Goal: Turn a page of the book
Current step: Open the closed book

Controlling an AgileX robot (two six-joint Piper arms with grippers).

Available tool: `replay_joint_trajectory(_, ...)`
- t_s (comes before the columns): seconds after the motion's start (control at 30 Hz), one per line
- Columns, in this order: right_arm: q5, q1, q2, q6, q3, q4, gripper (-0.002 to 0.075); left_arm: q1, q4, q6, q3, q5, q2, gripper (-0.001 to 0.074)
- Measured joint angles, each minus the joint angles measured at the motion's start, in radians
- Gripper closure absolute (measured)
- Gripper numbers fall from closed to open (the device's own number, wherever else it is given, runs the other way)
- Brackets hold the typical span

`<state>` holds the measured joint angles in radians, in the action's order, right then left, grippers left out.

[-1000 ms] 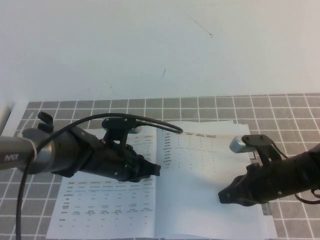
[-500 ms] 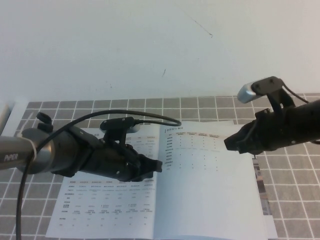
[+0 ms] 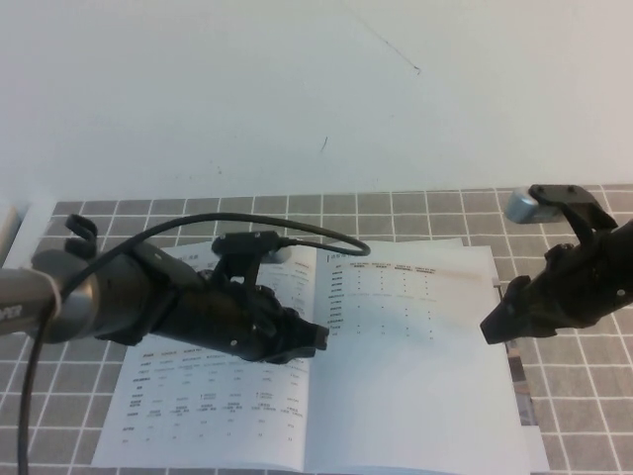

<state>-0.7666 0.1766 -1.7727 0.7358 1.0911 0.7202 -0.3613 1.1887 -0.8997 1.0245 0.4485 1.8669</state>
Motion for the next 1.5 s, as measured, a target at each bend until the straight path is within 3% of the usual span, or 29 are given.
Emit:
replay_joint_trajectory(0.23, -0.010, 0.000, -0.010, -0.071, 0.000, -0.012, 0.0344, 0.000, -0.265, 0.081, 0.000, 0.011, -0.121, 0.0738)
replay_joint_trajectory(0.43, -0.027, 0.000, -0.070, -0.077, 0.005, -0.033, 0.0344, 0.000, -0.406, 0.184, 0.000, 0.007, -0.087, 0.0738)
replay_joint_trajectory(0.87, -0.037, 0.000, -0.178, -0.077, 0.006, -0.027, 0.0342, 0.000, -0.415, 0.202, 0.000, -0.007, -0.032, 0.0738)
replay_joint_trajectory(1.27, -0.037, -0.002, -0.182, 0.049, 0.006, 0.199, 0.0342, 0.000, -0.406, 0.208, 0.000, -0.007, -0.028, 0.0738)
replay_joint_trajectory(1.5, -0.082, -0.002, -0.191, 0.063, 0.044, 0.194, 0.0341, 0.019, -0.408, 0.212, 0.027, 0.051, -0.080, 0.0738)
